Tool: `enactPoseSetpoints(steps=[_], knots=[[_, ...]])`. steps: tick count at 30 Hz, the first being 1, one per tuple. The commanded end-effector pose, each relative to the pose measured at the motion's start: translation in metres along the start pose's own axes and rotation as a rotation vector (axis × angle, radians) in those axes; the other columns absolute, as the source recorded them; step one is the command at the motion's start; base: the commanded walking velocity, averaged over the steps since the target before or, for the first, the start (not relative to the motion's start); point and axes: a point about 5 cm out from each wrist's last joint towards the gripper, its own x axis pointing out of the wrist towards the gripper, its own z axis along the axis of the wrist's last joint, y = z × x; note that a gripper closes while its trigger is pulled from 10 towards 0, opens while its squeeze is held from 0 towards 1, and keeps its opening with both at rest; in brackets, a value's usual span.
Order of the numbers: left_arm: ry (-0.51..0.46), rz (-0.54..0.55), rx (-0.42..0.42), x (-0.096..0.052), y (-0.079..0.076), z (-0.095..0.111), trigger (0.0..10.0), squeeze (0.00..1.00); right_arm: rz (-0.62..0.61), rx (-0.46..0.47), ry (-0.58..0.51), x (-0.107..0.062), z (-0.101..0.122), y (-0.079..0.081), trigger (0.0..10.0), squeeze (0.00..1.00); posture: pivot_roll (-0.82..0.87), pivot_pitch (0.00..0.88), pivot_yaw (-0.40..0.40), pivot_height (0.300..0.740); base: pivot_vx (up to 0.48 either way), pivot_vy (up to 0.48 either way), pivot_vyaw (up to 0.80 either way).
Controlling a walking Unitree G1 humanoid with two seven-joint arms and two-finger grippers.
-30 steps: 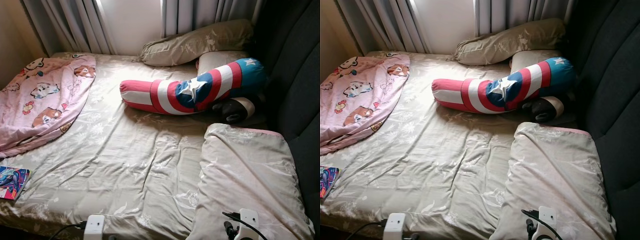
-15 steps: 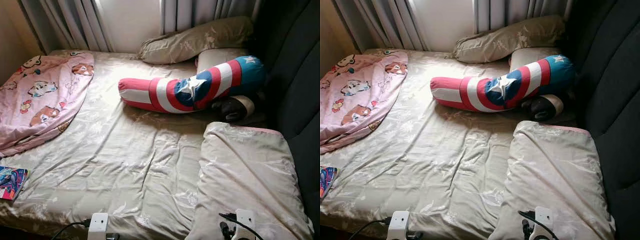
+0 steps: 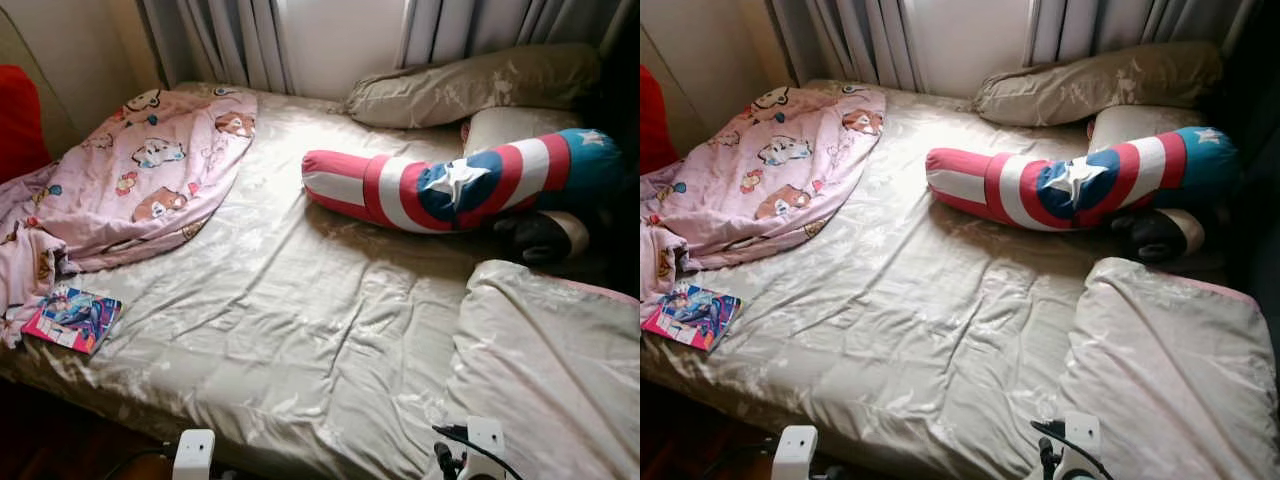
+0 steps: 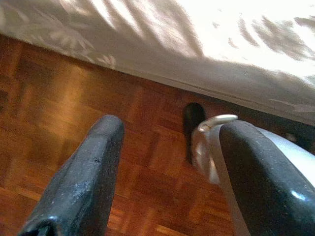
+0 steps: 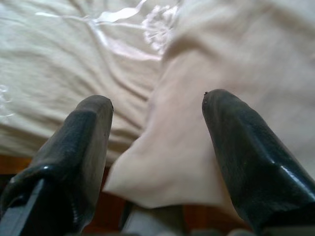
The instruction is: Clean up the room
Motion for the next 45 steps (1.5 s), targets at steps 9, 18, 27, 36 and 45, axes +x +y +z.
enactPoseSetpoints(steps=[9, 18, 27, 36, 45], knots=[[0.027, -0.009, 0.008, -0.0006, -0.0010, -0.0051, 10.0, 0.00, -0.023, 0.033, 0.018, -0.0019, -0.0062, -0.0057, 10.0, 0.00, 0.02, 0.116, 0.011, 0.740, 0.000, 0.470, 0.00], [0.027, -0.013, 0.012, -0.0004, -0.0012, -0.0044, 10.0, 0.00, -0.032, 0.053, 0.019, -0.0019, -0.0061, -0.0074, 10.0, 0.00, 0.02, 0.118, 0.013, 0.740, 0.000, 0.480, 0.00], [0.027, -0.013, 0.009, -0.0004, -0.0010, -0.0042, 10.0, 0.00, -0.029, 0.051, 0.020, -0.0018, -0.0057, -0.0073, 10.0, 0.00, 0.03, 0.114, 0.010, 0.740, 0.000, 0.480, 0.00], [0.029, -0.007, 0.002, -0.0006, 0.0001, -0.0050, 10.0, 0.00, -0.024, 0.011, 0.030, -0.0021, -0.0075, -0.0064, 10.0, 0.00, 0.03, 0.106, 0.012, 0.740, 0.000, 0.480, 0.09], [0.029, -0.004, -0.001, -0.0008, 0.0007, -0.0054, 10.0, 0.00, -0.043, 0.042, 0.030, -0.0021, -0.0074, -0.0080, 10.0, 0.00, 0.03, 0.089, 0.012, 0.740, 0.000, 0.480, 0.05]])
